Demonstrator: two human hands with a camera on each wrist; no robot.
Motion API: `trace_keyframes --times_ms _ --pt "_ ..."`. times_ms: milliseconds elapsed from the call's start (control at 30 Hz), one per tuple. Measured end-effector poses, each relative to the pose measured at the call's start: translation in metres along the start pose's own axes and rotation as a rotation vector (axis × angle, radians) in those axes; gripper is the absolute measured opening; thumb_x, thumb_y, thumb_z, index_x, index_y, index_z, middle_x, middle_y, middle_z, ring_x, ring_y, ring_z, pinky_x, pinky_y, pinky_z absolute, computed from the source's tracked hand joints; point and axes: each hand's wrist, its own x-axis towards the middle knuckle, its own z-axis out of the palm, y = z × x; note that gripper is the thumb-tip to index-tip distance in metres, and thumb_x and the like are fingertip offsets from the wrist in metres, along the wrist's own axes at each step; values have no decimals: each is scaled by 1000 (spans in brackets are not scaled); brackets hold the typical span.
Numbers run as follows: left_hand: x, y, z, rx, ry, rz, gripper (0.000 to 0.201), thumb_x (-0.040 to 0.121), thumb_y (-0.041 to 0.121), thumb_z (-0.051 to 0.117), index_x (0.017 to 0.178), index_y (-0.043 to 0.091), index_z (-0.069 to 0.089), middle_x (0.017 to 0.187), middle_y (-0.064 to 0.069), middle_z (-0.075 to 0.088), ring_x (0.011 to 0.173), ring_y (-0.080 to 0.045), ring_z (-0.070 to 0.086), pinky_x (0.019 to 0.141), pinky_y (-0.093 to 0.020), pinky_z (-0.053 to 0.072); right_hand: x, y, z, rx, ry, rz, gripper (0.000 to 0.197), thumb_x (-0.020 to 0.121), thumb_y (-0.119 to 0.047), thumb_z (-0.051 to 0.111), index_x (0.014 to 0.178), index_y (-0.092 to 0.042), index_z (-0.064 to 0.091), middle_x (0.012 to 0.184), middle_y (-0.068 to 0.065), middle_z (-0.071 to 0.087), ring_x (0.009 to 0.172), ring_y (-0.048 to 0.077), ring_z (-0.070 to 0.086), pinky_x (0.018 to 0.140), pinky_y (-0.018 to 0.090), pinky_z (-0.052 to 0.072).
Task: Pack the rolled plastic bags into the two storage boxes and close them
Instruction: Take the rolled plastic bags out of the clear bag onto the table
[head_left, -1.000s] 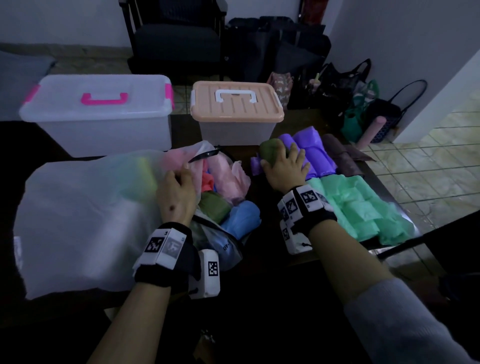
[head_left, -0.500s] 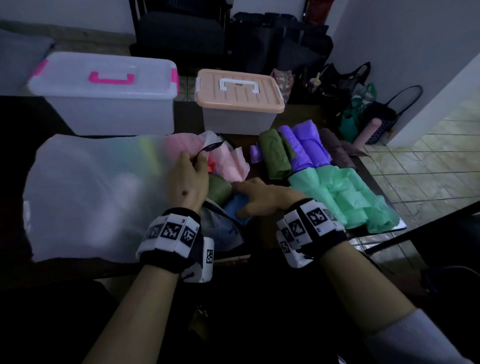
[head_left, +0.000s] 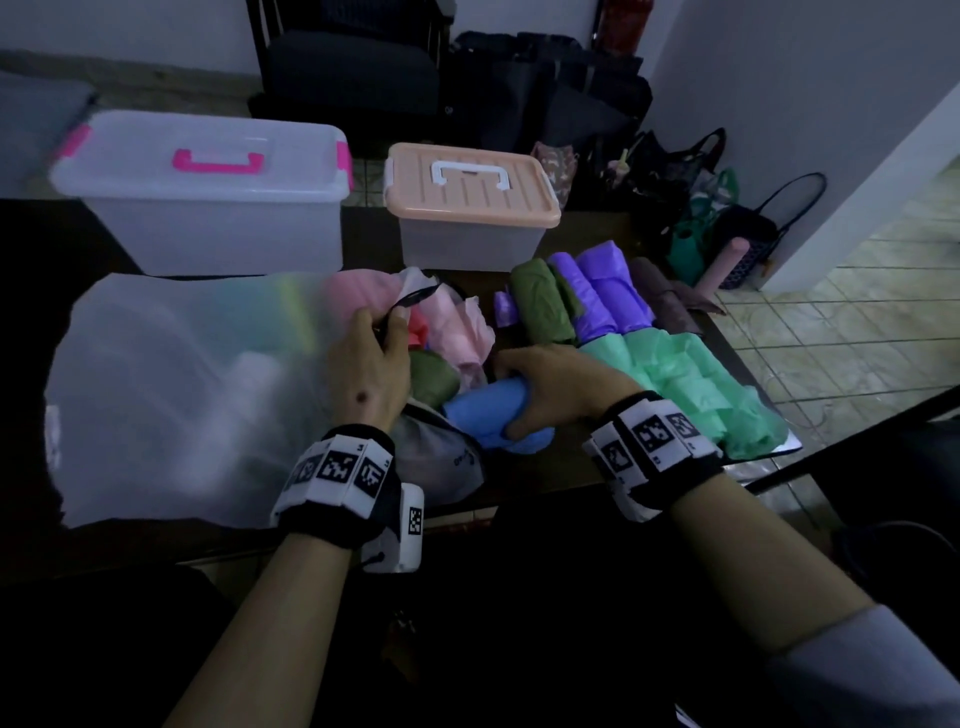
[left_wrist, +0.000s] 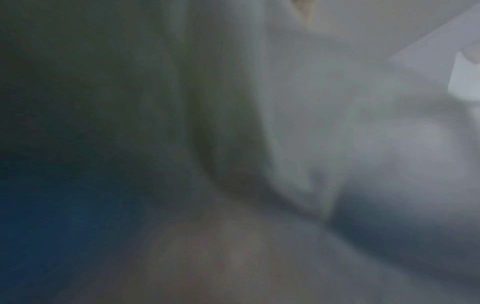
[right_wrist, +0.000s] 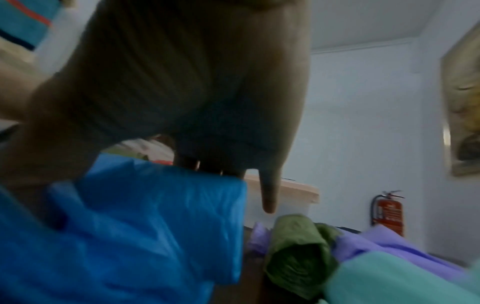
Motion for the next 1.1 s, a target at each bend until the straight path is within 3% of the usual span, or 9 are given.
trace_keyframes --times_ms 300,433,567,633,733,867,933,1000,1100 --pt "1 -1 1 9 4 -17 43 97 44 36 107 6 54 111 -20 61 101 -38 55 81 -38 40 -26 25 34 -69 341 567 62 75 -46 67 118 -9 42 119 11 54 110 31 56 80 38 43" --pt "1 0 0 -11 -2 -16 43 98 44 36 108 6 53 111 -20 60 101 -37 55 77 -35 38 -23 28 51 -120 439 708 66 80 -44 64 133 -17 35 121 12 46 107 31 52 74 38 41" --pt "0 1 0 -22 -1 -27 43 98 43 36 107 4 53 111 -21 60 100 -37 55 75 -33 35 -19 23 69 -181 460 742 72 60 -48 80 124 -24 57 106 15 57 86 32 58 64 34 42" --pt "1 1 -1 -25 6 -32 44 98 43 36 108 4 53 112 -21 59 101 -37 55 78 -35 37 -18 20 73 -191 497 728 68 61 -50 80 120 -20 62 115 18 59 98 37 59 76 45 48" --pt "2 -2 -1 -26 8 -42 44 97 45 36 107 5 53 112 -20 60 101 -37 55 82 -38 41 -19 18 73 -29 398 700 61 93 -54 39 146 -24 30 152 15 23 140 39 17 108 56 15" --pt "2 -3 -2 -38 4 -58 45 97 45 35 108 6 54 112 -18 60 102 -34 56 83 -37 42 -20 16 64 84 419 735 60 95 -56 28 147 -26 24 155 12 13 143 36 5 111 55 7" --pt "1 -2 -3 -51 8 -61 44 97 44 36 110 6 53 112 -17 60 101 -33 56 79 -33 39 -15 6 56 159 644 651 54 96 -49 37 136 -14 43 144 18 33 134 39 26 106 50 20" --pt "0 -2 -4 -71 11 -64 43 98 42 36 111 5 53 111 -17 60 98 -31 55 75 -29 34 -7 -8 50 337 893 445 41 94 -36 44 107 -1 60 111 21 56 105 37 50 91 41 32" --pt "0 -3 -5 -88 15 -78 43 98 42 37 112 5 54 111 -16 60 96 -29 54 73 -27 32 1 -36 35 1009 598 411 31 95 -25 47 77 -4 60 74 11 59 71 23 54 68 37 42"
